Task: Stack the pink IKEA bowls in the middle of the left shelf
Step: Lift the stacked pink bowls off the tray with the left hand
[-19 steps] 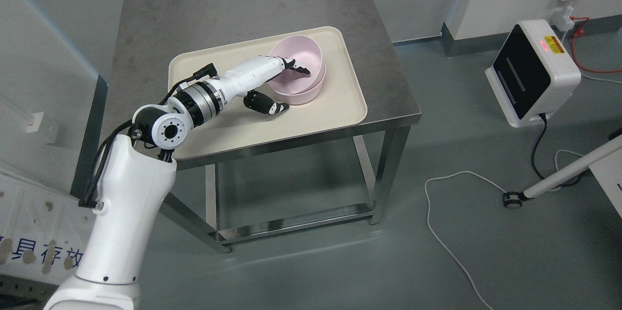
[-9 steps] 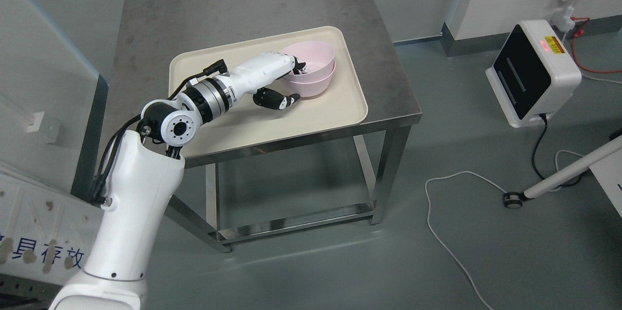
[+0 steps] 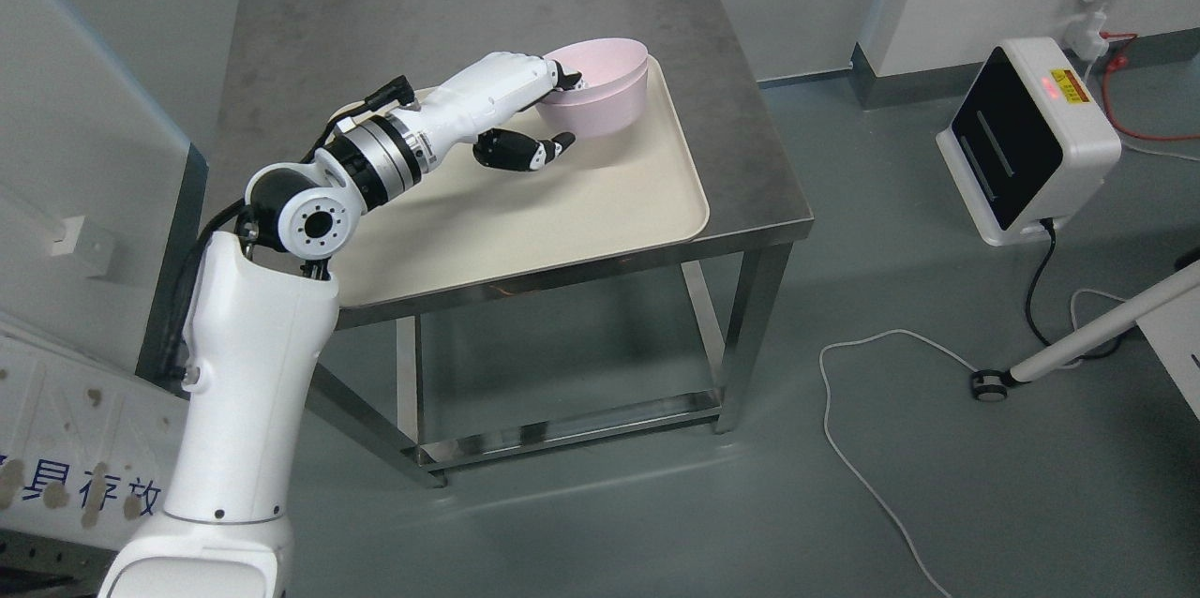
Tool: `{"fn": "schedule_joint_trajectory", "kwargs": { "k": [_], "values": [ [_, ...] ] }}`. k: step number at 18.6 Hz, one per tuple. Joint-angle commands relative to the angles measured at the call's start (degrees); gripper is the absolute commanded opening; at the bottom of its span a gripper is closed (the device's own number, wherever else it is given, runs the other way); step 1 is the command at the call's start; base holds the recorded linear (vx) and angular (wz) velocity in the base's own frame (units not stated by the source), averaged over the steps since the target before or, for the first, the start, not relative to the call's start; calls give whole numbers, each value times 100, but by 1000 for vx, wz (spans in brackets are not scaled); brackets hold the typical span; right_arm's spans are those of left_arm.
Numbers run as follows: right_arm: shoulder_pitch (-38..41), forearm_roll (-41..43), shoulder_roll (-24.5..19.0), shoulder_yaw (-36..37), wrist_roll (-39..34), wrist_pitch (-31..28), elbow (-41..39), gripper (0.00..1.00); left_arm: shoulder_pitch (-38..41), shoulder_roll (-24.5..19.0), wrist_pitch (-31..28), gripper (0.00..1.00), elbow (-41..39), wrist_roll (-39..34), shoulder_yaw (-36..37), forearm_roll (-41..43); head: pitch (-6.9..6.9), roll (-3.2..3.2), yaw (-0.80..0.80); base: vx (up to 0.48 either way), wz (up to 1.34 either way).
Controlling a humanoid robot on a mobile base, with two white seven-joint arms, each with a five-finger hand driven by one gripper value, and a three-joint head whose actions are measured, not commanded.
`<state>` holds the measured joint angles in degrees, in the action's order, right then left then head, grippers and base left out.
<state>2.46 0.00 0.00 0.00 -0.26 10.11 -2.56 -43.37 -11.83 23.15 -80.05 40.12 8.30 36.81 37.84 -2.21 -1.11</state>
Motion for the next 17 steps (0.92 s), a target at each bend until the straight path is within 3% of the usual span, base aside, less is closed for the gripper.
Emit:
{"fn": "schedule_joint_trajectory", "kwargs": {
  "k": [1, 3, 8, 17],
  "values": [
    [0, -44, 100, 62, 0, 0, 1, 100, -5, 137, 618, 2, -151, 259, -1803, -69, 0, 0, 0, 0, 0],
    [0, -44, 100, 62, 0, 0, 1, 100, 74, 128, 1014, 4, -151, 303, -2190, -139, 0, 0, 0, 0, 0],
    [0, -44, 100, 62, 0, 0, 1, 100, 478, 172, 1349, 4, -160, 286, -2561, -297, 0, 0, 0, 0, 0],
    [0, -44, 100, 62, 0, 0, 1, 100, 620, 347, 1376, 3, -160, 277, -2842, -289, 0, 0, 0, 0, 0]
  ]
}}
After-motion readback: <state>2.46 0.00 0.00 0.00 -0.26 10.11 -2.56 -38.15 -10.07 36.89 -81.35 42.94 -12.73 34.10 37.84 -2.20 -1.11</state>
